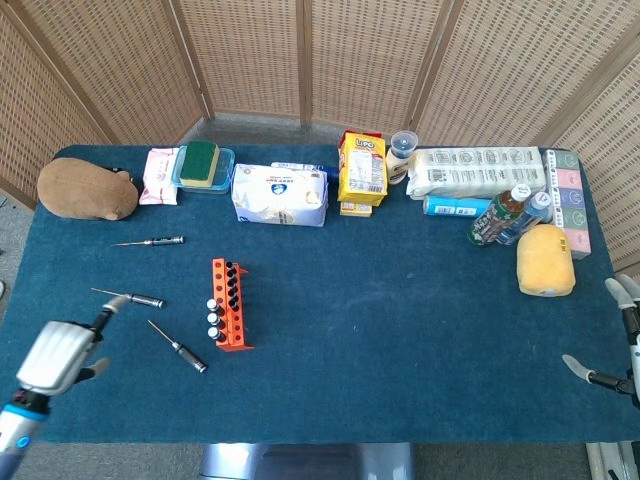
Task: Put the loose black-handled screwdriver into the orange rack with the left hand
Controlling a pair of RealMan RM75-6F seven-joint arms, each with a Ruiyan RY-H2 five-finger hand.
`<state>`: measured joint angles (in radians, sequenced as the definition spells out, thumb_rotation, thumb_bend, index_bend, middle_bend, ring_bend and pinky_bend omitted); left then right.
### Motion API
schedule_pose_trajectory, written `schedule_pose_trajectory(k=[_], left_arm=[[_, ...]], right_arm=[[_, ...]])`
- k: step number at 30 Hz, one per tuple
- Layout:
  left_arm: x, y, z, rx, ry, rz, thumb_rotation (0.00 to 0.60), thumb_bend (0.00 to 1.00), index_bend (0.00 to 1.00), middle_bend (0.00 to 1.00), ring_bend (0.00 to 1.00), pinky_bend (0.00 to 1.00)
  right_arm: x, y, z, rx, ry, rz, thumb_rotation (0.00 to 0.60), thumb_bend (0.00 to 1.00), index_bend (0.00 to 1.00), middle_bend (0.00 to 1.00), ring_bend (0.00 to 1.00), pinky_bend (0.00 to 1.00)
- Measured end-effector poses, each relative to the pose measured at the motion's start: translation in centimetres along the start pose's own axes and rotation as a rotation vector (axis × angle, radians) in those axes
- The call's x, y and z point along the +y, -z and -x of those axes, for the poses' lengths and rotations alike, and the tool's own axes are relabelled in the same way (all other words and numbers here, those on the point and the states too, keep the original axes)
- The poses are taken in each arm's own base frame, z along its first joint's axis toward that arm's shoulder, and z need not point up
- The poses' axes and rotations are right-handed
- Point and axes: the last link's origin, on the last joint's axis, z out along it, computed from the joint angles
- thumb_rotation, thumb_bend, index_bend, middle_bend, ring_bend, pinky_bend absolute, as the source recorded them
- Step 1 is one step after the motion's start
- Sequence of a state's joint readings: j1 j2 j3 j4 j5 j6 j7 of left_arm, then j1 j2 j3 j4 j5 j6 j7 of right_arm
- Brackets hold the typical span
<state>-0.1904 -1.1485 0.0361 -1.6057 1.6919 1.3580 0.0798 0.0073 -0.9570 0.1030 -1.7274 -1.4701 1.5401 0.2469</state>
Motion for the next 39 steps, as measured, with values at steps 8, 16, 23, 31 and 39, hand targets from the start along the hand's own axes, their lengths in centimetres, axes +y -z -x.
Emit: schedule_pose_trajectory(k=[8,16,23,31,39], left_arm=[[2.9,-3.4,2.1,-0.091,-0.066,0.092,0.6,0.21,0.33,1.0,0.98,0.93],[5.5,-5.1,3.0,-0.143,-0.098,0.114,0.6,0.23,0.36,1.0,0.98,0.93],[7.6,-5.2,4.6,-0.208,-0.121,0.166,0.6,0.24,0.37,1.0,0.98,0.93],[8.7,-4.7,6.0,-0.246,-0.139,0.189,0.6,0.25,0.37,1.0,0.98,0.93],[8.9,-5.2,6.2,-0.25,-0.155,0.177,0.6,0.28,0.38,1.0,0.98,0.93]], right_arm=[[0.1,0.1,-0.1,-0.005,-0.009,0.001,0.545,0.0,0.01,0.02,0.01,0.0],[0.4,0.2,-0.7,0.003,-0.037,0.0,0.544,0.0,0.01,0.02,0.01,0.0],[0.6,0.2,-1.2,0.009,-0.054,0.004,0.544,0.0,0.01,0.02,0.01,0.0],[0.5,0.3,-1.2,0.001,-0.06,0.0,0.544,0.0,0.01,0.03,0.01,0.0],[0.7,0.3,-1.4,0.011,-0.067,0.004,0.544,0.0,0.01,0.03,0.01,0.0]])
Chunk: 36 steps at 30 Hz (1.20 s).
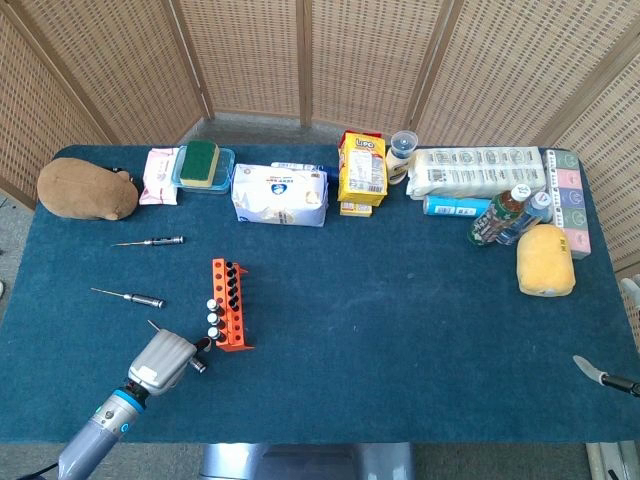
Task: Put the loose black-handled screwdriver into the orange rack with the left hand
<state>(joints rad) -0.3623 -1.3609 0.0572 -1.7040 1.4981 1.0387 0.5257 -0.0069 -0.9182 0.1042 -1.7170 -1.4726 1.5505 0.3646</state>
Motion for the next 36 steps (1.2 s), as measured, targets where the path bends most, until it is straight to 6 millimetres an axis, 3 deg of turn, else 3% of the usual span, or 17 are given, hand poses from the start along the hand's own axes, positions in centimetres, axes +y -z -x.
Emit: schedule_pose_trajectory(k=[36], left_arm=[[1.4,-1.5,1.3,-0.074,-0.043,0.001,0.6,0.3,0.42,1.0,0.98,0.93]], right_arm=[[0.3,0.0,-0.6,0.014,-0.027,-0.001,0.545,0.0,0.01,0.03,0.01,0.0]])
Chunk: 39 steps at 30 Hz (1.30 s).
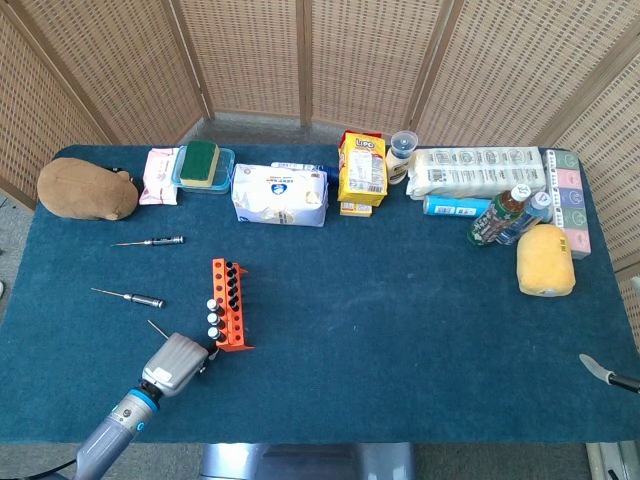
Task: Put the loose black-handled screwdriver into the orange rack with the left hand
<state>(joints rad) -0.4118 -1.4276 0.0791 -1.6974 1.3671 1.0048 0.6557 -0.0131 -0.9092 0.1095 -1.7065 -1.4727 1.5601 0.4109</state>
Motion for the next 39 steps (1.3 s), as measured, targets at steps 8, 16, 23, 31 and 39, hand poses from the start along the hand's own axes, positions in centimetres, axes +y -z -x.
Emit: schedule_pose_trajectory(k=[8,16,23,31,39], left_arm=[[0.14,-0.14,0.17,0.008,-0.013,-0.002,0.6,0.31,0.46,1.0,0.98,0.93],[0.1,-0.26,0.12,0.013,-0.019,-0.009,0.6,0.32,0.46,1.0,0.98,0.93],[0.25,-0.42,0.24,0.008,-0.028,-0.015,0.6,0.35,0.5,1.0,0.98,0.93],[0.49,-0.56,0.45,-0.004,-0.031,-0.02,0.6,0.35,0.52,1.0,0.98,0.93],[0.4,-0.51,0.37,-0.009,-0.027,-0.027,0.6,0.36,0.57,1.0,0.98,0.93]], right_arm=[[0.01,0.02,-0.04,-0.001,-0.003,0.001,0.544,0.0,0.01,0.03,0.01,0.0],[0.03,0.03,-0.08,-0.002,-0.005,0.003,0.541,0.0,0.01,0.03,0.01,0.0],[0.12,0.06,-0.28,0.003,-0.012,0.006,0.541,0.0,0.01,0.03,0.01,0.0],[0.21,0.1,-0.49,0.007,-0.016,0.005,0.542,0.0,0.01,0.03,0.01,0.0],[0.26,0.1,-0.55,0.009,-0.017,0.006,0.545,0.0,0.01,0.03,0.01,0.0]])
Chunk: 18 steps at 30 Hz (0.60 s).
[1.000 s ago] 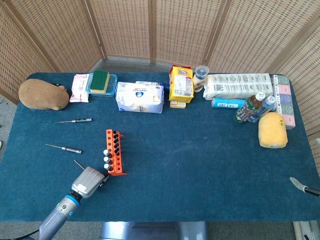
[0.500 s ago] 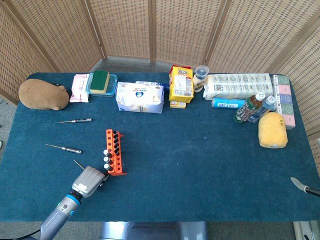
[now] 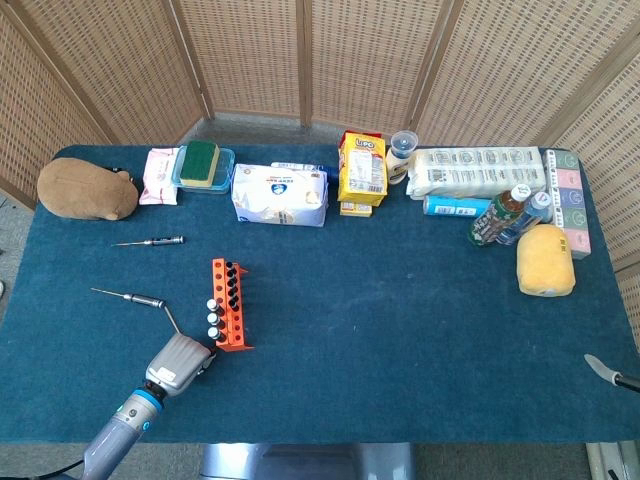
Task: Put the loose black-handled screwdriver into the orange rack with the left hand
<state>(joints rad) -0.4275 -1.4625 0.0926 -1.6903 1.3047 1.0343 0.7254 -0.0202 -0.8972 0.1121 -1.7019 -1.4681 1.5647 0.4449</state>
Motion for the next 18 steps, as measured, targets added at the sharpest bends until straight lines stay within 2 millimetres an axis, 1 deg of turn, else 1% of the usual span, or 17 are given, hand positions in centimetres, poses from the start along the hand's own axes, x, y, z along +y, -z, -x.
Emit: schedule_pose_trajectory(k=[7,13,18], left_arm=[[-0.4,0.7,-0.8,0.012,0.018,-0.015,0.6,0.36,0.57,1.0,0.98,0.93],[-1.3,2.0,-2.5,0.05,0.049,-0.035,0.6,0.36,0.57,1.0,0.98,0.93],[-2.6,3.2,-4.1,0.087,0.096,-0.058,0.6,0.36,0.57,1.0,0.98,0.93]], right_arm=[[0.0,0.0,0.1,-0.003,0.004,-0.002,0.545,0.0,0.01,0.03,0.01,0.0],[-0.1,0.0,0.3,-0.008,0.008,-0.002,0.544,0.0,0.01,0.03,0.01,0.0],[-0.2,-0.1,0.4,-0.011,0.011,-0.004,0.545,0.0,0.01,0.03,0.01,0.0]])
